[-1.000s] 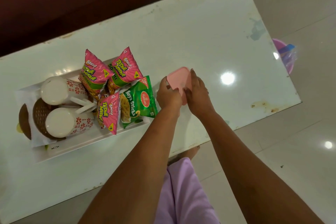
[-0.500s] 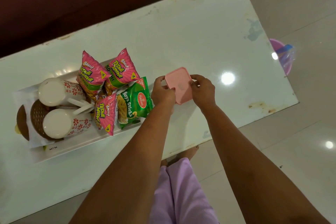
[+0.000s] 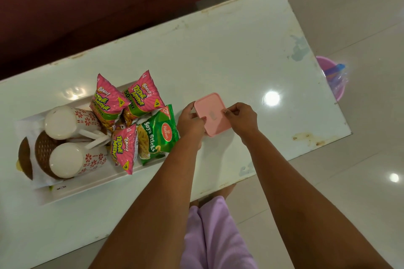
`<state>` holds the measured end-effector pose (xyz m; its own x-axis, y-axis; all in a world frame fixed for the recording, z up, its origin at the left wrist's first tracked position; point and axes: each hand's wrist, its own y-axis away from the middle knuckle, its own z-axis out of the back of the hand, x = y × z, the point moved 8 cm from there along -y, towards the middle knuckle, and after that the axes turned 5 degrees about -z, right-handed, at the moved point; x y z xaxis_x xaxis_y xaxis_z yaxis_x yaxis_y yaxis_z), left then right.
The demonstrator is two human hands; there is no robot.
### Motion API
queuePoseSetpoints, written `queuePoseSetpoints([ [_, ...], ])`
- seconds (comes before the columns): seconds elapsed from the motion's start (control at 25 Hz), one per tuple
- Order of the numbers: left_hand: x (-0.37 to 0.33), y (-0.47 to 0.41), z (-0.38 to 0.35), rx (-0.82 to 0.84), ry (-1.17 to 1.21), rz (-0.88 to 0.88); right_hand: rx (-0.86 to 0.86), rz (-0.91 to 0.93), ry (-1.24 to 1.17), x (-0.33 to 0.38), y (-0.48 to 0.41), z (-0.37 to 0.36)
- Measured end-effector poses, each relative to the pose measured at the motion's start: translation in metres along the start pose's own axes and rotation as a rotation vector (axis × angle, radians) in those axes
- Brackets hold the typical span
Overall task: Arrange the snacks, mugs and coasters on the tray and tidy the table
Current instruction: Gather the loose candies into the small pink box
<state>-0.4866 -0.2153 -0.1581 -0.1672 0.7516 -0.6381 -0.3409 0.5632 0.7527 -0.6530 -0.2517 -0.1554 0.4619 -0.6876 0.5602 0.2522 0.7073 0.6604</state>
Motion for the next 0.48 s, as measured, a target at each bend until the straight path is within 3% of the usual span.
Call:
queuePoseSetpoints([
  [0.28, -0.002, -0.001, 0.002, -0.062, -0.032, -0.067, 0.029, -0.022, 0.01, -0.001, -0.004, -0.002],
  [0.48, -0.011, 0.015, 0.004, -0.236, -0.318, -0.243, 0.044, -0.044, -0.056, 0.0, -0.004, 0.001],
])
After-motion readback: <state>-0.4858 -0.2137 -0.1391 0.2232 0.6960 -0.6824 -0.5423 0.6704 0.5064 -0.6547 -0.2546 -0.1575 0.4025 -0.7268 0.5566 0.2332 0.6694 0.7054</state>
